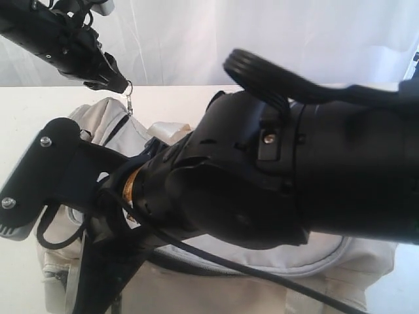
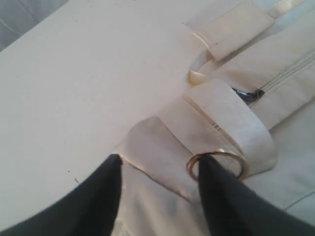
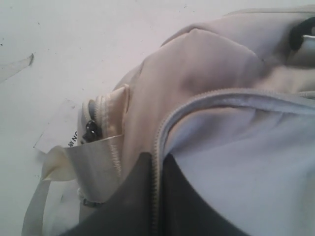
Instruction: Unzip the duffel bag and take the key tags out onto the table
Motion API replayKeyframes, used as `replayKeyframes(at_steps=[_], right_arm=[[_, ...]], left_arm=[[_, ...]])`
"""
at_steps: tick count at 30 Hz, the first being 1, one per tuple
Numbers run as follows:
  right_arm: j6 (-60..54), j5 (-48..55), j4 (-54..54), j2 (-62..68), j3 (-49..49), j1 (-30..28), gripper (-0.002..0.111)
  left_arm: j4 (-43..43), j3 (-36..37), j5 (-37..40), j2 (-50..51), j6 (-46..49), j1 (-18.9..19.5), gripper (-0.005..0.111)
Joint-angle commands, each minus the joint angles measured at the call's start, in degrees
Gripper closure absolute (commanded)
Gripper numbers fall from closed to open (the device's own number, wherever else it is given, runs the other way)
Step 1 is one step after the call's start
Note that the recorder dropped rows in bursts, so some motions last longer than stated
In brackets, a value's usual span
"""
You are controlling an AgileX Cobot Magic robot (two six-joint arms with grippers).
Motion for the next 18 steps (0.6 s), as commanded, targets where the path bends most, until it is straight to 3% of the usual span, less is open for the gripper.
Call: replayKeyframes(at_steps=[1,6,8,12,14,18], right_arm=[[0.27,1.0,0.81,-0.09,0.15,0.4,0.108],[1.48,0.61,0.81,-0.09,0.15,0.4,0.104],[1.6,1.38,0.81,-0.42,-0.02,0.4,0.095],[2.57,2.13,0.69,-1.9,-0.02,0.4,0.066],[2.69,2.93,0.69,-3.65,-0.02,0.4,0.057],[2.84,7.15,0.55,-8.6,-0.02,0.4,0.056]], left_arm=[[0.36,-0.47,2.4,-3.18,-0.01,0.19,0.035],[3.6,-0.47,6.13,-8.45,-0.33,0.19,0.034],[5.13,-0.47,8.97,-11.0,-0.87,0.19,0.034],[7.82,-0.47,19.07,-15.25,-4.15,0.19,0.036],[8.33,-0.47,25.31,-16.97,-5.25,0.19,0.043],[8.22,1.27,32.09,-21.9,-7.55,0.19,0.063]])
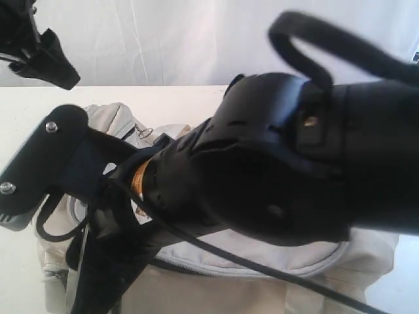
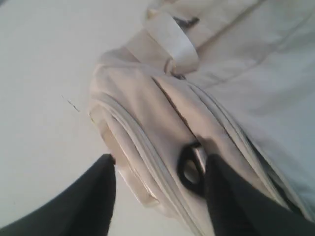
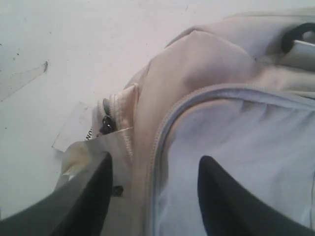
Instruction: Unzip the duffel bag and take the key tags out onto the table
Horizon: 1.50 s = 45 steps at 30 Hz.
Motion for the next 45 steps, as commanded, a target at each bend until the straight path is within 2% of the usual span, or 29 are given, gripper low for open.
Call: replayKeyframes(at_steps=[1,6,8,14,20,24,31,35,36,40,45], right_arm=[[0.65,6.22,0.05,-6.18,-0.02,-0.03,0.056],[0.65,20.49,0.05,-10.97,-0.02,-0.03,0.056],[0.65,22.88,0.05,-11.49,-0.02,-0.03,0.056],[0.65,18.77,-0.85,-9.86,1.29,-0.03,0.056],[0.92,16.7,-2.93,-5.87,1.67,-0.13,0.056],[6.58,16.08,-9.78,-3.19,1.67,-0.13,0.063],[8.2,13.15,-11.94,-1.21,1.67,-0.13,0.076],[8.2,13.04,-13.93,-0.67,1.55,-0.13,0.104],[8.3,13.04,-14.92,-0.67,1.4,-0.13,0.108],[9.83,13.8,-19.23,-0.89,-1.55,-1.9,0.108],[9.6,13.15,-23.31,-0.35,-6.6,-8.3,0.108]], left_arm=[[-0.4,2.37,8.47,-6.12,-3.63,0.16,0.068],[-6.32,10.4,12.44,-15.63,-3.07,0.16,0.099],[-9.75,14.2,12.44,-19.68,-2.2,0.05,0.107],[-18.56,26.42,12.44,-31.23,1.67,0.05,0.107],[-19.03,34.74,12.44,-38.45,3.34,0.05,0.107],[-19.03,38.0,12.44,-40.6,3.33,0.05,0.107],[-19.17,39.94,11.87,-40.89,3.33,0.05,0.107],[-19.17,39.94,10.21,-40.89,3.33,0.05,0.107],[-19.17,39.94,9.8,-40.89,3.33,0.05,0.107],[-19.17,39.94,9.29,-40.89,3.33,0.05,0.107],[-20.02,39.94,8.27,-40.89,3.33,0.05,0.107]])
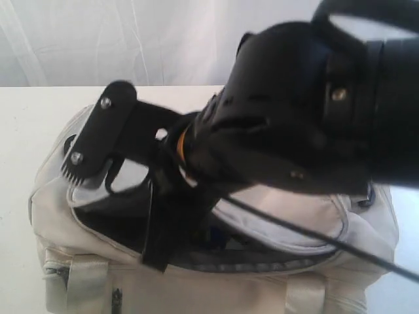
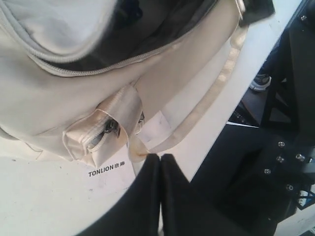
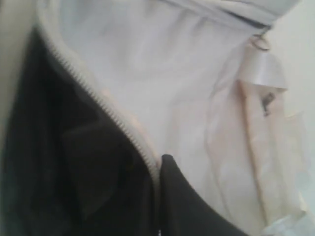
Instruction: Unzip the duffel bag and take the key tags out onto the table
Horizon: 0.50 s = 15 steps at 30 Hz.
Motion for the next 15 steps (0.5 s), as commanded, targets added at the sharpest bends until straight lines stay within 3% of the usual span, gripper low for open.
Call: replayKeyframes(at_steps=[1,8,15], right_arm=[[0.05,-1.47,-4.2,0.52,-4.86,-6.34,0.108],[-7.08,-5.25,-4.0,6.99,-13.68,-17.95,0.108],[-10.51,-7.14,-3.06,17.43,-23.62,-25.88,0.108]], left_arm=[[-2.71,0.29,0.44,-0.47,0.15,0.05,0.107],[-6.09,0.29,-1.11,-0.47,1.88,0.05,0.107],[-6.58,1.18,-3.98,0.38,2.37,0.05,0.107]])
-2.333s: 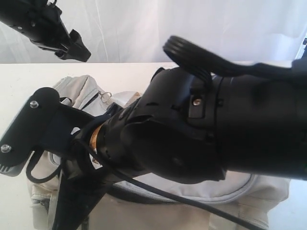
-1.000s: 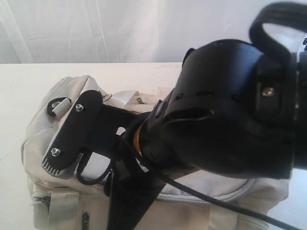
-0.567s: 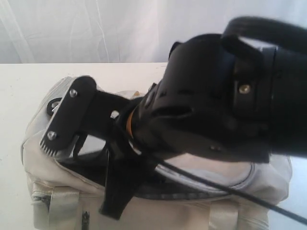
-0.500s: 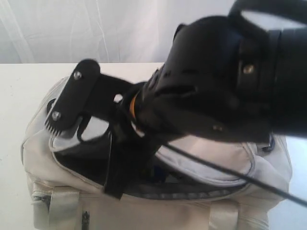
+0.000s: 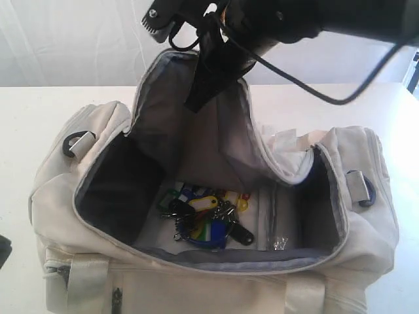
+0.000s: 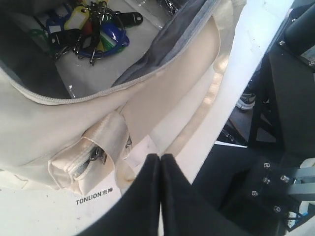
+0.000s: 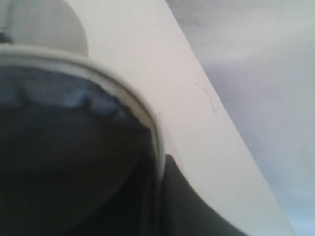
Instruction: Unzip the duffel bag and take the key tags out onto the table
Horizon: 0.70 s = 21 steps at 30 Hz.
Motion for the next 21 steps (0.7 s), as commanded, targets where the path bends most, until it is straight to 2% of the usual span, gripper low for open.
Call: replayKeyframes(at_steps=[1,8,10,13,14,16,21], right_arm=[[-3.36,-2.59,0.93,6.26,-6.03,-4.7,0.108],[-6.34,-4.47,7.65,15.41,-13.34,-10.11,0.108],[-6.34,-3.38,10.25,16.87,-14.87,-11.18,0.103],[-6.34,-1.3,13.86,18.08,-16.71,-12.26,0.084],[-6.34,-0.14,14.47,17.81,-17.58,-12.75,0.063],[-6.23,-0.04,14.47,15.94,-17.82,-12.75,0.044],[-6.47,0.28,15.47,7.28,-17.82,-12.75,0.045]], left_arm=[[-1.91,1.96,-3.16,0.27,1.08,0.05,0.107],[-2.98,8.27,-9.3,0.93,1.45,0.05,0.107],[-3.97,9.65,-9.35,1.35,3.29,0.05,0.107],[-5.9,10.84,-9.5,1.78,5.46,0.05,0.107],[-6.53,11.1,-9.68,1.89,5.76,0.05,0.107],[-7.19,11.1,-9.46,2.36,5.76,0.05,0.107],[-9.35,11.1,-9.11,2.36,5.76,0.05,0.107]])
